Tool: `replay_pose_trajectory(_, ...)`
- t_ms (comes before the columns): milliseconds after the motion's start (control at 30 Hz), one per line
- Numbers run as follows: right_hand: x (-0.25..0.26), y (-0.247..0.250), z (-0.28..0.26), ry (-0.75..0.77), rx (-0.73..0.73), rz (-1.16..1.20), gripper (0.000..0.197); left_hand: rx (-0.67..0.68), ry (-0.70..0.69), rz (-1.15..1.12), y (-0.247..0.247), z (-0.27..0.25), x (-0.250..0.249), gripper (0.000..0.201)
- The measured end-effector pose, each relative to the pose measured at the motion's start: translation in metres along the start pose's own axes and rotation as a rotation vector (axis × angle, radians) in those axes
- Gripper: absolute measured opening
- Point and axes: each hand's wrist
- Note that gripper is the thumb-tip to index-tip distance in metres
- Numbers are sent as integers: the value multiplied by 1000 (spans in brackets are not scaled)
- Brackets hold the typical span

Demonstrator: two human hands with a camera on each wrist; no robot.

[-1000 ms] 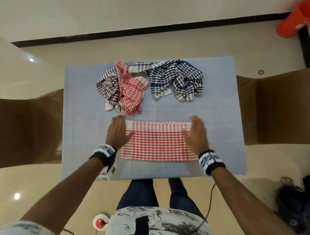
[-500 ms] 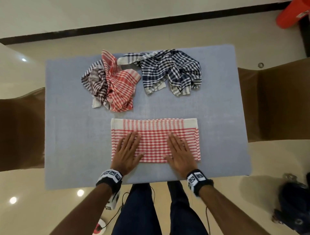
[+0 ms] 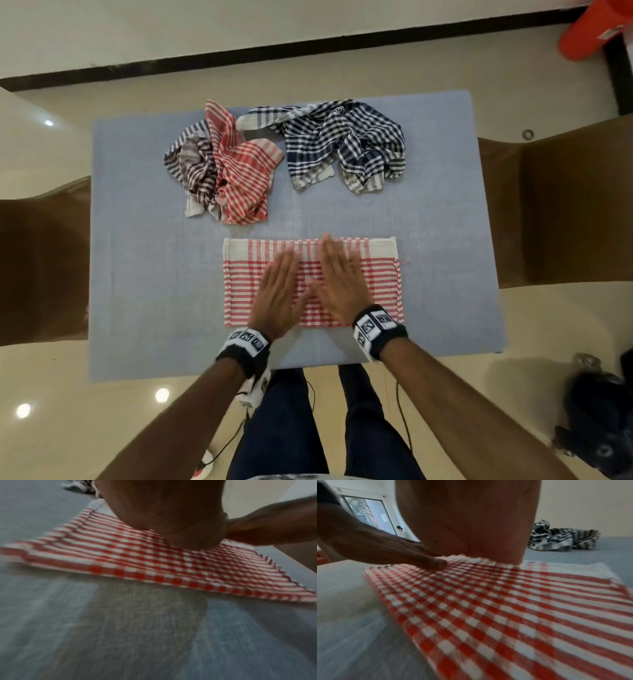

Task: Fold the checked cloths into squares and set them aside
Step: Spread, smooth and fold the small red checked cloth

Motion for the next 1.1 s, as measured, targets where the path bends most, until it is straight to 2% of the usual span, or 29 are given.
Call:
replay_pose_trajectory(67,0,-7,10,31,75,-51,82,70,28,39,-8,17,-4,76)
replay_pose_trajectory(200,-55,1,0,75,44,-139,83,115,38,184,0,18,29,79)
replay_pose_trajectory(300,-97,9,-17,-75,-6,-110,92,50,218,162,13,-4,66,82)
replay_pose_trajectory(400,-97,14,-31,-221,-68,-39,91,-16,381,120,22,-29,84,88)
replay_pose_trajectory(433,-86,15,-36,-240,-106,-5,90,-42,383,105,23,-35,81,89)
replay_pose_trajectory(500,-51,10,-45,-165,-128,60,88,-72,279,83,22,-41,60,87)
replay_pose_trajectory(567,-12,-6,-58,14,-54,47,87,-35,108,85,9,-44,28,80)
replay_pose_trajectory(633,12,-37,-76,148,35,-44,88,42,12,130,-14,-52,5,77)
replay_pose_trajectory(700,11,-56,-90,179,113,-95,89,90,45,166,-27,-59,0,79)
replay_pose_trajectory(767,-11,-57,-99,188,123,-129,87,107,85,192,-26,-66,10,80)
replay_pose_trajectory(833,-38,-46,-108,144,105,-132,86,90,119,194,-18,-76,25,80)
replay_pose_trajectory(967,-89,-25,-127,-57,29,-92,94,33,344,138,0,-103,64,81)
replay_pose_trajectory(1100,-97,-8,-132,-248,-38,44,89,5,409,78,10,-113,74,73)
Point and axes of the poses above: each hand's wrist, its own z-axis towards the middle knuckle, its own y-axis out of the back of the hand, x = y × z
